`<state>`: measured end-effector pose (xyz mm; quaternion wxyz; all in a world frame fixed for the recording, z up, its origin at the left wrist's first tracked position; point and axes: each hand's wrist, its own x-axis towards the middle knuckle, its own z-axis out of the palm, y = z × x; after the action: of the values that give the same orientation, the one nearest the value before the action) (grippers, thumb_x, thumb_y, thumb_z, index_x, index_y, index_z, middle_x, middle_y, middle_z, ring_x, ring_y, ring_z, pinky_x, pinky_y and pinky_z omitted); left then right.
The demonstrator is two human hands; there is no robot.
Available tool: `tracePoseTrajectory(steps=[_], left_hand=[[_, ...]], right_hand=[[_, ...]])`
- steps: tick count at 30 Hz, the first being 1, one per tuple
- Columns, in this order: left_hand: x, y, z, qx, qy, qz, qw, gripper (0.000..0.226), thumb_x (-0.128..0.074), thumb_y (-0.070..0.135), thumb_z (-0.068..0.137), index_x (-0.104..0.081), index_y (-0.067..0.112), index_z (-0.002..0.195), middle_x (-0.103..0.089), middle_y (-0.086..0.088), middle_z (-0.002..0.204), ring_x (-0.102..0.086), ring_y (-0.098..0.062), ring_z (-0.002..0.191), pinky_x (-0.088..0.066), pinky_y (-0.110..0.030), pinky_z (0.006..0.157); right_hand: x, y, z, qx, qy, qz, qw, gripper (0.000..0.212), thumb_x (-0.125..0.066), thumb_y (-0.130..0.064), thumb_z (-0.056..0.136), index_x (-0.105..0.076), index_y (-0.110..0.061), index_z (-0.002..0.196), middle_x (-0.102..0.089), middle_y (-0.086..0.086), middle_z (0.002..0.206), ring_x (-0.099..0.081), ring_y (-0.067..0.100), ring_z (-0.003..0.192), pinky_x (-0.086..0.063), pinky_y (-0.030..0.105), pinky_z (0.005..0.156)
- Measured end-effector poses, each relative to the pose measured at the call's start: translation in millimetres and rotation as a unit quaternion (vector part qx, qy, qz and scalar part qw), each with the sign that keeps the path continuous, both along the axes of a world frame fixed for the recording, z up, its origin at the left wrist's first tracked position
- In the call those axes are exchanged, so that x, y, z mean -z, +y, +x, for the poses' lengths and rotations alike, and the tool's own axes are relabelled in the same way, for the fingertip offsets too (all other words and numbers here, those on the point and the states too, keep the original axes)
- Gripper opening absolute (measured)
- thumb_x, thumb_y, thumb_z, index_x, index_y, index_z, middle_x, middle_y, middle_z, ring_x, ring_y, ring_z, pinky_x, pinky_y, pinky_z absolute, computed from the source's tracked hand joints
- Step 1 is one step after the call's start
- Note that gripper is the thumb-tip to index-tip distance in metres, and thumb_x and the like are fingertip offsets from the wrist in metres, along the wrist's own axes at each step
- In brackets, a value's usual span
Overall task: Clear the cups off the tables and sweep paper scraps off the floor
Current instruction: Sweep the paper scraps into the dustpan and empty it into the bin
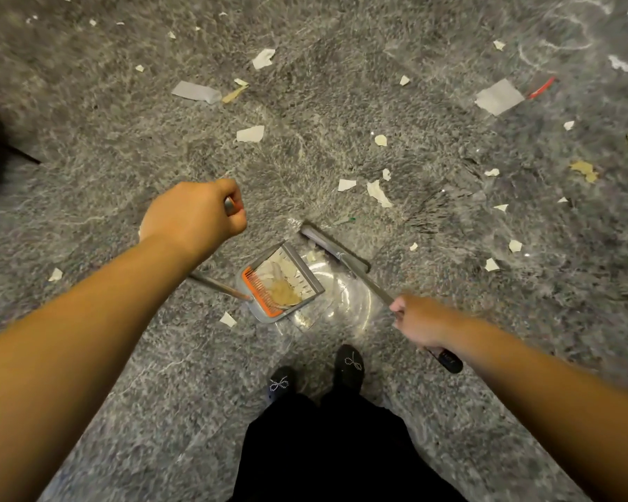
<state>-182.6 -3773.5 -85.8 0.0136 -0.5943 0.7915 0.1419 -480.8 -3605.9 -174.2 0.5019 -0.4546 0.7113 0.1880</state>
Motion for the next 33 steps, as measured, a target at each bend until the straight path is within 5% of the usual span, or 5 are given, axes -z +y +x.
tracePoseTrajectory(steps=[7,12,18,33], left_hand=[[-2,5,7,0.012,0.009,-0.001,1.0,0.009,-0.063,0.035,0.086,-0.056,0.031,0.084,-0.067,-0.002,0.082,-0.053,-0.028,0.071,-0.036,-0.03,0.055],[-4,8,17,0.008,0.027,0.007,1.0,0.01,-0.064,0.039,0.087,-0.059,0.03,0.088,-0.068,-0.003,0.087,-0.056,-0.029,0.076,-0.038,-0.031,0.057],[-6,13,29,0.009,0.047,0.013,0.999,0.012,-0.063,0.04,0.087,-0.056,0.03,0.087,-0.069,-0.002,0.089,-0.059,-0.031,0.078,-0.039,-0.032,0.059],[-9,20,43,0.016,0.058,0.019,0.998,0.009,-0.06,0.04,0.089,-0.057,0.031,0.087,-0.069,0.002,0.084,-0.058,-0.026,0.071,-0.039,-0.029,0.053]], right_hand=[[-11,37,67,0.004,-0.059,0.018,0.998,0.032,-0.048,-0.03,0.099,-0.046,-0.025,0.13,-0.068,0.008,0.105,-0.065,0.015,0.07,-0.042,0.019,0.05],[-27,57,92,0.13,-0.124,-0.001,0.984,0.034,-0.049,-0.027,0.099,-0.046,-0.018,0.132,-0.06,-0.003,0.076,-0.053,0.005,0.041,-0.035,0.01,0.038],[-42,73,99,0.303,-0.143,-0.044,0.941,0.028,-0.052,-0.017,0.098,-0.052,-0.011,0.125,-0.052,0.007,0.062,-0.043,0.007,0.029,-0.036,0.017,0.035],[-78,76,84,0.457,-0.163,-0.076,0.871,0.023,-0.048,-0.015,0.099,-0.05,-0.016,0.122,-0.049,0.01,0.059,-0.04,0.014,0.034,-0.032,0.018,0.036]])
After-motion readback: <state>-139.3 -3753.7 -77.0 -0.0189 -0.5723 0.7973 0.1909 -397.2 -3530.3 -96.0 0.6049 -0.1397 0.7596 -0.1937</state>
